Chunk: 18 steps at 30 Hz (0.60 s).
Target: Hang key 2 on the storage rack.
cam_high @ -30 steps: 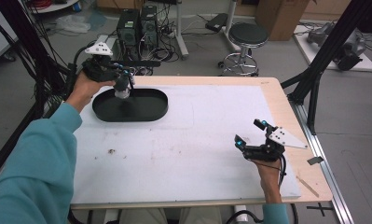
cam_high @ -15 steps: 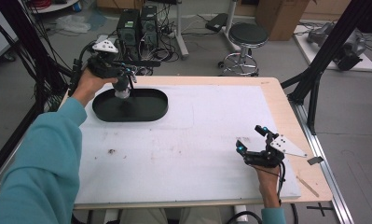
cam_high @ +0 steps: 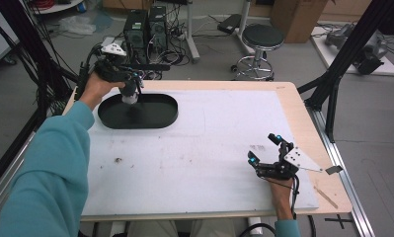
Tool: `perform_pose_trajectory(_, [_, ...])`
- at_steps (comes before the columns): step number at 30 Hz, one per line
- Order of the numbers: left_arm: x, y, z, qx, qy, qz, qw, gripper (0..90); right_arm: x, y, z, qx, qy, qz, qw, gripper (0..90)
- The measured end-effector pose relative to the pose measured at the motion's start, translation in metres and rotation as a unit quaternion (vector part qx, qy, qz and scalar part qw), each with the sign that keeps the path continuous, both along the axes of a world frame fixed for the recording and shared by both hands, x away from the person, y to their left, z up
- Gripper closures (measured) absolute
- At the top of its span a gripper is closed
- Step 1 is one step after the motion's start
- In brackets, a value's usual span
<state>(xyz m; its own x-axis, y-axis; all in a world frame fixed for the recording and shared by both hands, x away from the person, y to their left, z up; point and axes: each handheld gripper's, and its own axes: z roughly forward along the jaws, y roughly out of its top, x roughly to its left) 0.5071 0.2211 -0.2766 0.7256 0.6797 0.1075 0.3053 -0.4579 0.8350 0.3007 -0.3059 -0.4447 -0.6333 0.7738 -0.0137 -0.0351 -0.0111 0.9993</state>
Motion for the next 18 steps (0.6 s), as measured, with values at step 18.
perform_pose_trajectory(18, [0.011, 0.005, -0.008, -0.011, 0.003, 0.012, 0.9999, 88.4, -0.001, -0.001, -0.009, 0.004, 0.000, -0.007, 1.0000, 0.6])
